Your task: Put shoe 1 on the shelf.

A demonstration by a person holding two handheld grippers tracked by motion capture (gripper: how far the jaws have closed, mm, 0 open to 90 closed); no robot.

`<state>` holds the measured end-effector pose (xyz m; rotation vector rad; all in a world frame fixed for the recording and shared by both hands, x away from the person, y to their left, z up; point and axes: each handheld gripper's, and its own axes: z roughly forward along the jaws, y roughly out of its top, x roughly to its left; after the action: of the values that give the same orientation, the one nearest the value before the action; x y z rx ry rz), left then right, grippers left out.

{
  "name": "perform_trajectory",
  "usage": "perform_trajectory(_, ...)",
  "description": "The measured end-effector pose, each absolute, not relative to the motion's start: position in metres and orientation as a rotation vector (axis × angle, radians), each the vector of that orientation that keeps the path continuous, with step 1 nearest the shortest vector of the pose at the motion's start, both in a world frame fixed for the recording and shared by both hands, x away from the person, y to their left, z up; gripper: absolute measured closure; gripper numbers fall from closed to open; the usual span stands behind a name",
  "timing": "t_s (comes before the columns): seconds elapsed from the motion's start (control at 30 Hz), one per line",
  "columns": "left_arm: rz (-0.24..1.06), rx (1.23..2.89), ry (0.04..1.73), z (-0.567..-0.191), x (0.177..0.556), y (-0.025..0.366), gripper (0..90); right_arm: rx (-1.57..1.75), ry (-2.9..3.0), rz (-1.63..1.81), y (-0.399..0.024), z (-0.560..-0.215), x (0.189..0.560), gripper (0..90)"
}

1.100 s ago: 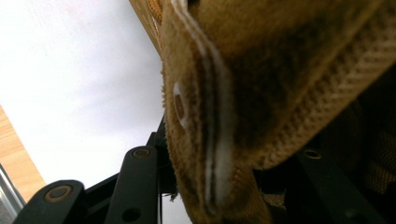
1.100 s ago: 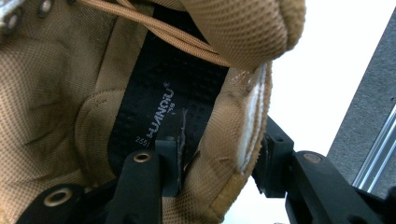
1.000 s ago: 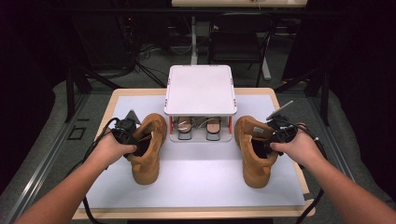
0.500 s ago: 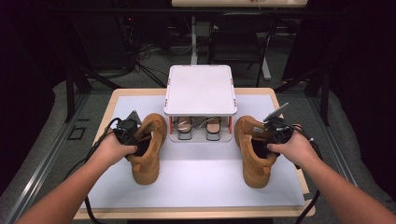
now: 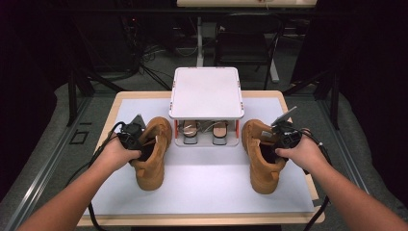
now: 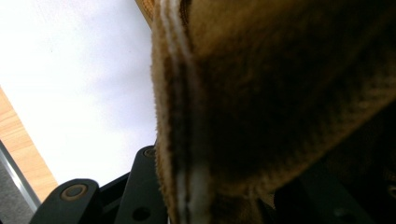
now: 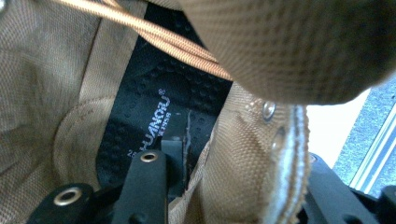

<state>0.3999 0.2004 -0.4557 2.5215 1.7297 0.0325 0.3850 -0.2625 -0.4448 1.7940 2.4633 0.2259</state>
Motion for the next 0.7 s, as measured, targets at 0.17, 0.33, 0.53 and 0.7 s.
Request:
perform_trajectory(0.17,0.037,2.536,1.726,-0.4557,0.4002,0.1993,68.7,1.821,2.449,0.242,-0.2616,-0.4470,0.3841,64.8)
perform_trajectory(0.33,0.019,2.511,1.755,-0.4561,0.4024,0.2010,73.0,1.843,2.462,0.224,-0.2635,-0.4484,0.3852,66.2)
perform_trajectory(0.53,0.018,2.507,1.787,-0.4563,0.4040,0.2009,77.4,1.828,2.448,0.199,-0.2622,-0.4495,0.3837,69.6)
perform_trajectory(0.7,0.045,2.523,1.793,-0.4564,0.4033,0.1974,79.8,1.840,2.437,0.193,-0.2607,-0.4505,0.3839,74.1)
